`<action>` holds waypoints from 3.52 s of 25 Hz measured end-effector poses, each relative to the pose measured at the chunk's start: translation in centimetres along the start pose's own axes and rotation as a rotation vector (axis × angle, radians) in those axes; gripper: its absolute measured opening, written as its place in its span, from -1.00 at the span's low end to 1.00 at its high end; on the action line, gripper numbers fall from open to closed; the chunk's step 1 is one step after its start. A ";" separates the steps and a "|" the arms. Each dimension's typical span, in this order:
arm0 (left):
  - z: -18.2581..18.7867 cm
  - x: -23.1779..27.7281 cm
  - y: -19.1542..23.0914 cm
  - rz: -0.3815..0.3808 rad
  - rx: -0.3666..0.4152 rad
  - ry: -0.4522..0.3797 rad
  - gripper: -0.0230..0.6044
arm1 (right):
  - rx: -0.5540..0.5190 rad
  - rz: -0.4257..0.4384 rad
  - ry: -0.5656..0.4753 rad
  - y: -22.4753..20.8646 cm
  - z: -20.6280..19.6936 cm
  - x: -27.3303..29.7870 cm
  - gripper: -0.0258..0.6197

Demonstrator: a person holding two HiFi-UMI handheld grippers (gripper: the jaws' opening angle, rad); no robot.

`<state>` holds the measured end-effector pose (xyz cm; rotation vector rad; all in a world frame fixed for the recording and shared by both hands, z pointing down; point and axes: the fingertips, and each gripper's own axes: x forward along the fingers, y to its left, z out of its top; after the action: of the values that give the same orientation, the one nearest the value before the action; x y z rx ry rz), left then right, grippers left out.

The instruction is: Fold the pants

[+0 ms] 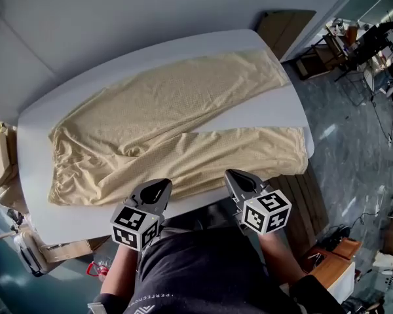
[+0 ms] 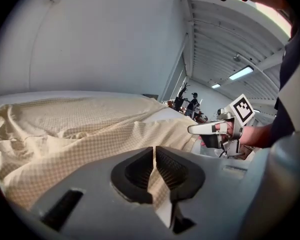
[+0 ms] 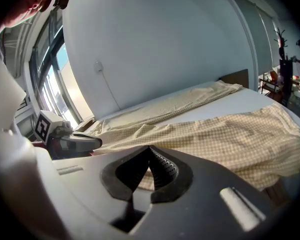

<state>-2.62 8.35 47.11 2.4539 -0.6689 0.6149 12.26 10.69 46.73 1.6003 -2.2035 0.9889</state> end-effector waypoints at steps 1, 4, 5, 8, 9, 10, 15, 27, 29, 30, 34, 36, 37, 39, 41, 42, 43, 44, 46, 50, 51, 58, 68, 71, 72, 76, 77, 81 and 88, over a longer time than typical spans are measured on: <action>0.1 0.3 0.3 -0.004 0.007 0.010 -0.88 | -0.001 -0.010 -0.003 -0.2 0.0 0.0 -0.92; 0.1 1.1 -0.1 -0.003 0.033 0.044 -0.91 | 0.018 -0.011 0.004 -1.2 -0.4 -0.4 -0.92; 0.3 1.4 -0.5 -0.004 0.032 0.047 -0.93 | 0.028 -0.006 0.010 -1.6 -0.6 -0.6 -0.92; 1.2 3.0 -2.5 -0.010 0.016 0.027 -0.93 | 0.037 0.005 0.017 -3.2 -0.3 -1.6 -0.92; 1.5 3.7 -3.3 -0.017 0.014 0.022 -0.93 | 0.033 0.005 0.014 -3.8 -0.1 -2.1 -0.93; 1.8 4.5 -4.1 -0.025 0.018 0.022 -0.93 | 0.028 0.002 0.012 -4.4 0.0 -2.5 -0.92; 2.4 8.0 -8.6 -0.061 0.053 0.035 -0.93 | 0.031 -0.044 0.009 -8.7 -0.6 -5.5 -0.92; 2.4 13.5 -14.2 -0.047 0.069 0.052 -0.93 | 0.000 -0.098 0.026 -16.9 -2.2 -10.7 -0.45; 2.3 13.8 -14.6 -0.036 0.069 0.058 -0.93 | -0.022 -0.105 0.036 -17.4 -2.3 -10.5 -0.34; 2.2 13.9 -14.8 -0.031 0.069 0.063 -0.92 | -0.034 -0.112 0.042 -17.5 -2.4 -10.4 -0.31; 2.0 13.9 -14.9 -0.014 0.063 0.071 -0.91 | -0.086 -0.141 0.066 -17.9 -2.9 -9.6 -0.24; 1.9 13.7 -14.6 -0.005 0.056 0.069 -0.91 | -0.116 -0.158 0.070 -18.0 -2.9 -9.3 -0.27; 1.8 13.6 -14.5 0.000 0.051 0.068 -0.91 | -0.133 -0.169 0.073 -18.2 -2.9 -9.2 -0.29; 1.7 13.3 -14.1 0.010 0.038 0.068 -0.91 | -0.162 -0.191 0.079 -18.5 -2.9 -9.2 -0.35; 1.6 13.1 -13.8 0.020 0.025 0.067 -0.91 | -0.186 -0.203 0.084 -18.7 -2.9 -9.3 -0.43; 1.5 13.1 -13.6 0.025 0.022 0.067 -0.91 | -0.200 -0.206 0.084 -18.8 -2.9 -9.3 -0.44; 1.5 13.0 -13.5 0.029 0.020 0.068 -0.91 | -0.214 -0.210 0.084 -18.8 -2.9 -9.3 -0.46; 1.4 12.9 -13.3 0.033 0.019 0.068 -0.92 | -0.226 -0.214 0.083 -18.8 -2.9 -9.3 -0.47; 1.4 12.8 -13.2 0.038 0.015 0.065 -0.92 | -0.235 -0.219 0.083 -18.7 -3.0 -9.3 -0.49; 1.4 12.6 -13.1 0.047 0.011 0.058 -0.92 | -0.211 -0.205 0.098 -18.5 -3.2 -9.3 -0.67; 1.3 12.5 -13.1 0.050 0.011 0.057 -0.92 | -0.200 -0.195 0.099 -18.5 -3.2 -9.2 -0.76; 1.3 11.8 -12.7 0.092 0.011 0.051 -0.92 | -0.178 -0.153 0.087 -17.6 -2.5 -9.5 -0.87; 1.0 6.9 -7.7 0.267 -0.047 -0.016 -0.89 | -0.190 -0.112 0.056 -15.3 0.3 -9.0 -0.87; 0.6 5.0 -5.4 0.315 -0.069 -0.035 -0.87 | -0.184 -0.107 0.048 -13.8 1.0 -8.1 -0.87; 0.6 4.2 -4.7 0.327 -0.074 -0.042 -0.87 | -0.188 -0.106 0.049 -13.3 1.2 -7.8 -0.87; 0.3 0.6 -1.5 0.373 -0.096 -0.069 -0.84 | -0.217 -0.116 0.055 -11.4 2.2 -6.4 -0.87; 0.2 -0.5 -0.6 0.385 -0.100 -0.072 -0.84 | -0.219 -0.120 0.059 -10.9 2.4 -6.0 -0.87; -0.6 -5.0 3.4 0.447 -0.119 -0.075 -0.81 | -0.229 -0.141 0.084 -9.6 3.1 -4.6 -0.87; -2.9 -11.2 9.5 0.536 -0.158 -0.060 -0.76 | -0.236 -0.158 0.095 -6.1 4.4 -1.9 -0.87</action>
<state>-17.50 6.62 46.68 2.1515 -1.3649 0.6544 19.32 8.24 44.76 1.5578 -2.0100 0.7156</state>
